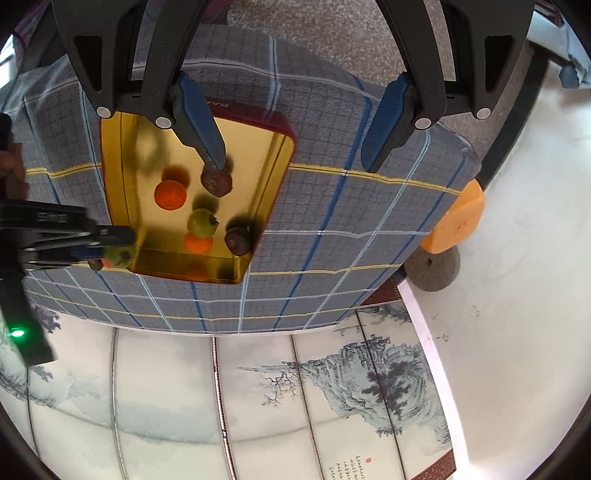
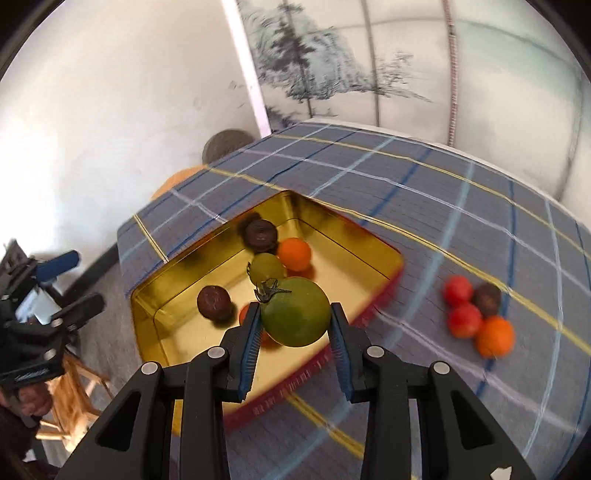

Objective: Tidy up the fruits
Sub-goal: 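Carry the green fruit into the gold tin and open the right tool, then grasp an orange with the right tool while left tool grasps a red fruit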

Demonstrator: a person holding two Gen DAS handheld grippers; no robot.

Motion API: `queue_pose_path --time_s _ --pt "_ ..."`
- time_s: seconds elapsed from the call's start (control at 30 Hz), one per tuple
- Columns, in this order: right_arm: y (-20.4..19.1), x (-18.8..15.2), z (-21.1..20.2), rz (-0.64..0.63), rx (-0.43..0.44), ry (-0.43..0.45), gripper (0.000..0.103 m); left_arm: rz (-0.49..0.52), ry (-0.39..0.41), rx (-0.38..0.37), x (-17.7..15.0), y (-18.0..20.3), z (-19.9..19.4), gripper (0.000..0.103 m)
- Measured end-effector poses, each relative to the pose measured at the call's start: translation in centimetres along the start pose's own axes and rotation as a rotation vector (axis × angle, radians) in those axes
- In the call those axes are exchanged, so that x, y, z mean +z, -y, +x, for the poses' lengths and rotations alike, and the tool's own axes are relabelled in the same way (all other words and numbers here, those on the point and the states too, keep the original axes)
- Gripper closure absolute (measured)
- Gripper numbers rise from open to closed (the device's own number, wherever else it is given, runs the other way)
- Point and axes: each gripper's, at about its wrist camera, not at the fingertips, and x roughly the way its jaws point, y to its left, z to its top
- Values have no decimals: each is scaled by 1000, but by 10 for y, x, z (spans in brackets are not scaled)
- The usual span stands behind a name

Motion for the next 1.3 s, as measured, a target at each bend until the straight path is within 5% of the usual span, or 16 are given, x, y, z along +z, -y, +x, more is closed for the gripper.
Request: queue_pose_path --time_s 0.33,0.5,0.57,0.87,1.1,1.3 --pt "2 15 58 -3 -76 -98 68 -14 -8 -8 -2 -11 1 27" --pt "4 22 45 28 -73 -19 40 -7 -11 -9 -3 -9 3 27" --pt "3 26 30 31 -52 45 38 0 -10 -5 -2 -6 3 27" --pt "12 -17 -31 51 -110 190 38 32 -15 -17 0 11 4 27" --pt "73 -77 -46 202 -226 135 38 68 -4 -54 1 30 0 27" --pt "114 -83 -47 286 -255 111 47 122 6 -111 1 52 -6 27"
